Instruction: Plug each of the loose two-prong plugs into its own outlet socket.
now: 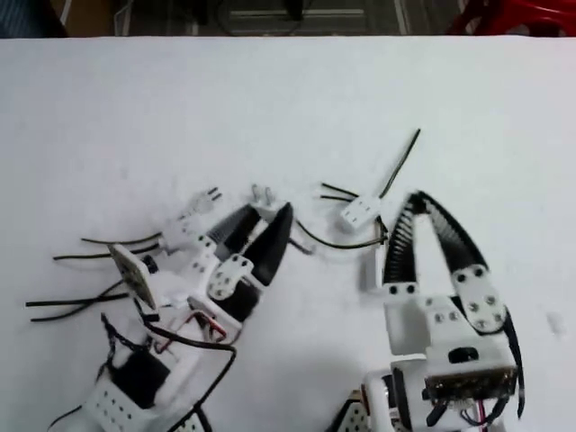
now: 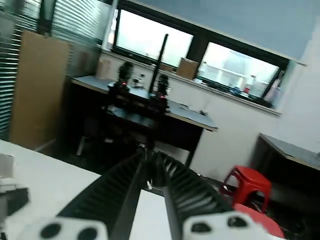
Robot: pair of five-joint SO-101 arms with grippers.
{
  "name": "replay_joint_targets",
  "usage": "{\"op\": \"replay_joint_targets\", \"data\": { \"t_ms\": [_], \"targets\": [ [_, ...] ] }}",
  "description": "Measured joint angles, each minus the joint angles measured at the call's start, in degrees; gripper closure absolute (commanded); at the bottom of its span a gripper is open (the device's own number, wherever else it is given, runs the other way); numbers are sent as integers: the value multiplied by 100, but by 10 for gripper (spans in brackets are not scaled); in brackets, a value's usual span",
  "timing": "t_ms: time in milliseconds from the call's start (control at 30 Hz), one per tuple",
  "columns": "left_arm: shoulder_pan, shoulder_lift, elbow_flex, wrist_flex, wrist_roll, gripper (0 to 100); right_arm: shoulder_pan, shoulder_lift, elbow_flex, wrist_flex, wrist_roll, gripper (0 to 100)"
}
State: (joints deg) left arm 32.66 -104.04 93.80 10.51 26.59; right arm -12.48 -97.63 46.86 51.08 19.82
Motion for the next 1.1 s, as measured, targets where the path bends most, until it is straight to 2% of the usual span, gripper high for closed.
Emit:
{"op": "replay_joint_targets", "data": {
  "t_ms": [100, 167, 267, 433, 767, 967, 1100],
  "targets": [
    [255, 18, 308, -1020, 360, 976, -818, 624, -545, -18, 0, 979],
    [422, -62, 316, -1310, 404, 976, -1336, 1046, -1029, -18, 0, 979],
    [615, 26, 334, -1424, 431, 976, -2057, 1714, -1785, 9, 0, 979],
    [774, 26, 334, -1477, 448, 976, -3086, 2998, -2752, 651, 0, 979],
    [774, 26, 334, -1477, 448, 976, -3279, 5380, -4062, 1943, 0, 979],
    [774, 26, 334, -1477, 448, 976, -3253, 5626, -4132, 2286, 0, 979],
    [774, 26, 334, -1477, 448, 976, -2822, 5705, -4141, 2286, 0, 979]
  ]
}}
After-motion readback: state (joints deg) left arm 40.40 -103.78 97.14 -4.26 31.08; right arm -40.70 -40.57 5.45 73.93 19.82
